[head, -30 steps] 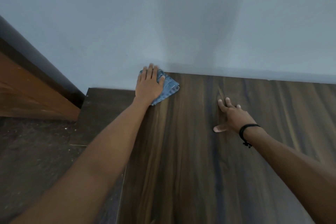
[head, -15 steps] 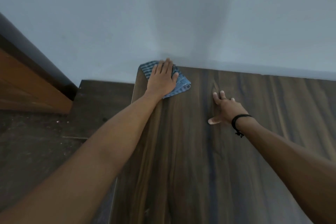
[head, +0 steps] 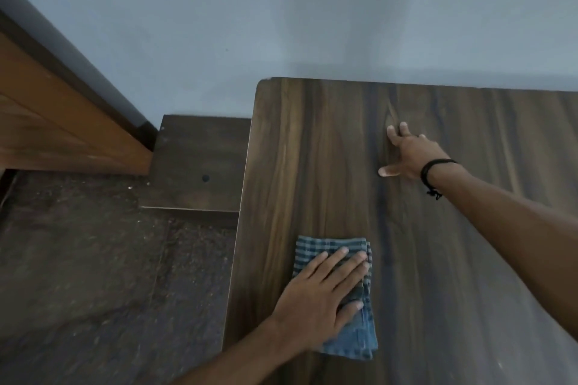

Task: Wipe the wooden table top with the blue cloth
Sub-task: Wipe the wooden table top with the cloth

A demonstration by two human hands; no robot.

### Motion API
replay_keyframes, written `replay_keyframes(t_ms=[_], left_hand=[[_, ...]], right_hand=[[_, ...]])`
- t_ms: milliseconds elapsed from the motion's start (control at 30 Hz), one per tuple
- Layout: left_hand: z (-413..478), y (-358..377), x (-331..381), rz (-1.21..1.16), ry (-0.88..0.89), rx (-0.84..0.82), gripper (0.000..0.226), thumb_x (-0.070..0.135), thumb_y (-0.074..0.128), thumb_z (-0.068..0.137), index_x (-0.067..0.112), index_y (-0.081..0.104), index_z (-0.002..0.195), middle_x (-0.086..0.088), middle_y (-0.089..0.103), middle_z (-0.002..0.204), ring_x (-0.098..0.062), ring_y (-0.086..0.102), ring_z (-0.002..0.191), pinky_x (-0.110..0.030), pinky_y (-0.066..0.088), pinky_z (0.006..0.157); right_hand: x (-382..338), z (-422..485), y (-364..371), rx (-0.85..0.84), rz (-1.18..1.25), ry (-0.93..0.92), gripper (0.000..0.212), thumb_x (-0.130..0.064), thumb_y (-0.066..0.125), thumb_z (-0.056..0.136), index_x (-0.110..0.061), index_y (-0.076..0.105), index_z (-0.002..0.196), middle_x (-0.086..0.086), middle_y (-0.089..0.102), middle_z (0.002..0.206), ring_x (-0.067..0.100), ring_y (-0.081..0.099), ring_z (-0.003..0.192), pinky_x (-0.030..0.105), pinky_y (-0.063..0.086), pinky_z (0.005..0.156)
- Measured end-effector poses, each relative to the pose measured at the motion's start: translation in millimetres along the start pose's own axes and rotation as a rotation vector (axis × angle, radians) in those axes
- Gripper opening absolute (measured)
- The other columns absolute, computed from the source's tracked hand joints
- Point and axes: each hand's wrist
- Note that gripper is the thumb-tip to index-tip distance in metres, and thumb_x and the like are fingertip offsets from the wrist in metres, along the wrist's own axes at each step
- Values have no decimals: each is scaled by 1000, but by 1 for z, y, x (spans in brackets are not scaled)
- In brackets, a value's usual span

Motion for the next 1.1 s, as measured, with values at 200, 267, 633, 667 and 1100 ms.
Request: replay_keyframes(t_ms=[200, 267, 633, 667, 1100], left_hand=[[135, -55, -119, -8, -203, 54, 68, 59, 10, 106, 21, 4, 162, 4, 1, 169, -16, -5, 156, -44, 8, 127], [177, -80, -168, 5, -277, 61, 71, 60, 5, 104, 20, 0, 162, 3, -4, 169, -18, -6, 156, -45, 7, 127], [231, -113, -243, -74, -503, 216, 70, 59, 17, 105, 19, 10, 163, -1, 6, 170, -22, 1, 156, -40, 1, 127], [228, -111, -239, -75, -505, 219, 69, 58, 17, 105, 19, 10, 163, -1, 5, 170, -22, 1, 156, -40, 0, 127], [224, -98, -188, 10, -324, 106, 66, 52, 16, 107, 17, 6, 163, 0, 1, 170, -22, -2, 156, -41, -2, 126]], right_hand=[[-2, -1, -1, -9, -13, 6, 111, -51, 74, 83, -24, 0, 161, 5, -6, 168, 44, 13, 150, 49, 24, 118], [0, 1, 0, -9, -3, 10, 112, -52, 75, 83, -25, -1, 161, 4, -6, 168, 43, 13, 150, 49, 23, 119], [4, 3, 2, 9, -15, 4, 112, -52, 76, 82, -27, 1, 161, 1, -5, 168, 41, 15, 150, 50, 26, 117], [4, 3, 3, 6, -16, 6, 112, -52, 76, 81, -27, 1, 161, 1, -5, 168, 42, 15, 150, 50, 26, 117], [-5, -2, -3, 61, -176, -50, 115, -57, 75, 80, -14, 6, 161, 15, 4, 167, 39, 36, 141, 44, 36, 110]])
Point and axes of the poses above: each hand's wrist, its own z-axis towards the middle knuckle, its own y-axis out of the palm, x = y × z
